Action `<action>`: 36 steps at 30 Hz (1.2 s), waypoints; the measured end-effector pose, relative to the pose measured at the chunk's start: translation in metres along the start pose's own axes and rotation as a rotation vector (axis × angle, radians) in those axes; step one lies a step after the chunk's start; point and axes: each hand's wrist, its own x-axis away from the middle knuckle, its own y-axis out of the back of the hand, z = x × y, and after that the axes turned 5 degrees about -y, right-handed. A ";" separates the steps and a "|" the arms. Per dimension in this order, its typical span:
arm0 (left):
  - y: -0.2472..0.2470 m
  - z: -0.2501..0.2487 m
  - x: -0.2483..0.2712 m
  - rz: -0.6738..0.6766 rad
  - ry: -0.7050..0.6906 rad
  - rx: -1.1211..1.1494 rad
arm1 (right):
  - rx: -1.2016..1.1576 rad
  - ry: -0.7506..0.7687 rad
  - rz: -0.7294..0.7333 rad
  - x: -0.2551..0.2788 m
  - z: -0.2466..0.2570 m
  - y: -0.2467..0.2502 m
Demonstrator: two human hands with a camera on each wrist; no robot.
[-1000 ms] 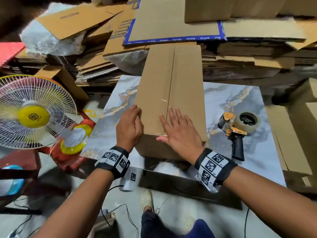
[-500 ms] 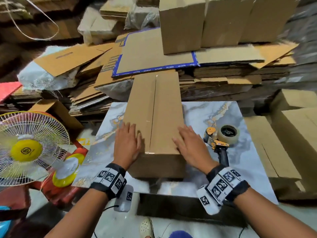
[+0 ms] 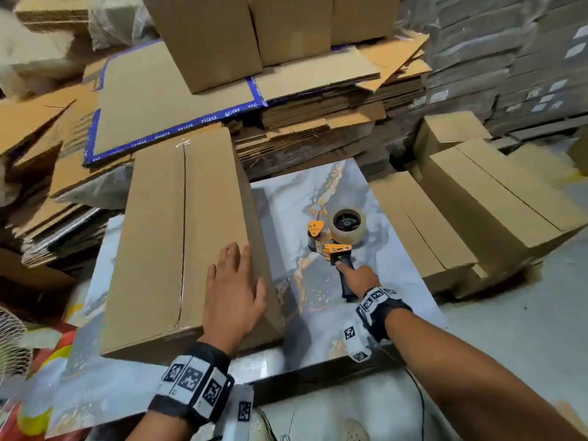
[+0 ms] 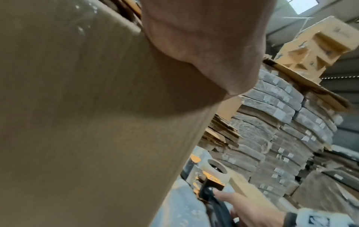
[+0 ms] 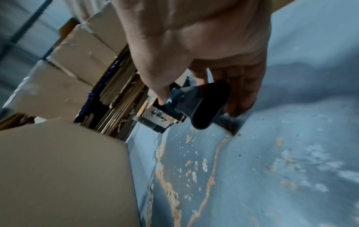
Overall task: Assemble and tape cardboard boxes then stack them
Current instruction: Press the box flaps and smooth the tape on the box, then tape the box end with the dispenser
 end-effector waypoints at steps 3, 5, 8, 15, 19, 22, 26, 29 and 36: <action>0.001 0.016 0.007 -0.015 -0.039 0.036 | -0.387 -0.094 0.184 -0.022 0.001 -0.008; 0.002 0.022 0.009 -0.022 -0.043 0.050 | -0.560 -0.185 0.343 -0.016 0.008 -0.014; 0.005 0.024 0.010 -0.023 -0.049 0.063 | -0.669 -0.293 0.665 -0.001 0.014 -0.027; 0.011 0.040 0.014 -0.018 -0.076 0.095 | -0.697 0.032 0.635 0.060 0.010 -0.028; 0.014 0.054 0.013 -0.030 -0.065 0.233 | -0.595 0.283 0.526 0.106 0.015 -0.017; 0.022 0.058 0.009 -0.165 0.090 0.646 | -0.561 0.353 0.527 0.151 0.034 -0.010; 0.053 0.052 0.011 -0.284 0.471 1.363 | -0.350 0.463 0.532 0.214 0.065 -0.015; 0.084 0.054 0.027 -0.153 0.618 1.830 | -0.171 0.554 0.433 0.245 0.085 -0.027; 0.087 0.123 0.053 -0.159 0.745 2.364 | 0.153 0.755 0.324 0.289 0.116 -0.059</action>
